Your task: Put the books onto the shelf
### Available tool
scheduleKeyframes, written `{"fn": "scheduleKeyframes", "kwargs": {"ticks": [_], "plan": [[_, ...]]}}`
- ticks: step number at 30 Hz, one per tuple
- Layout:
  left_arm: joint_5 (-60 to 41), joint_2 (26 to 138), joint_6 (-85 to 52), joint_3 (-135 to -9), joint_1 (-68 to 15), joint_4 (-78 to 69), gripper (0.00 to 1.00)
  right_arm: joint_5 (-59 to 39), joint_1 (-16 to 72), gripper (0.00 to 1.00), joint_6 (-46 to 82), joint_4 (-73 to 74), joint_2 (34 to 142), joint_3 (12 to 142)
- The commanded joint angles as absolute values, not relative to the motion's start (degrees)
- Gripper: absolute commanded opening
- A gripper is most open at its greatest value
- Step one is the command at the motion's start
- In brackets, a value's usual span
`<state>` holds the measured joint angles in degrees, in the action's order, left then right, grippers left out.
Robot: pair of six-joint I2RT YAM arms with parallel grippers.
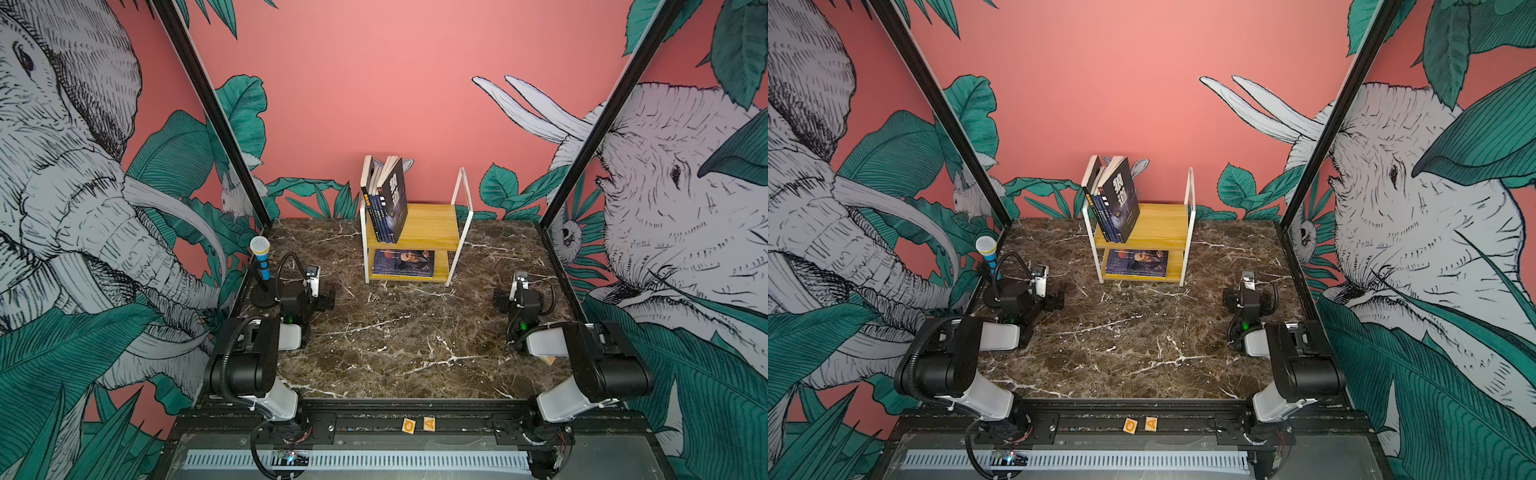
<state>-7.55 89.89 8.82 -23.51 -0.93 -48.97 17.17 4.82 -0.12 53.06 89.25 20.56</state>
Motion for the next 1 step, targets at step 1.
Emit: {"fn": "scheduleKeyframes", "kwargs": {"ticks": [1], "plan": [[-6.9,88.8,8.3,-22.9,-1.1,-51.0,1.00,12.9,4.0,0.99,-0.5,53.2,88.8,21.8]]}}
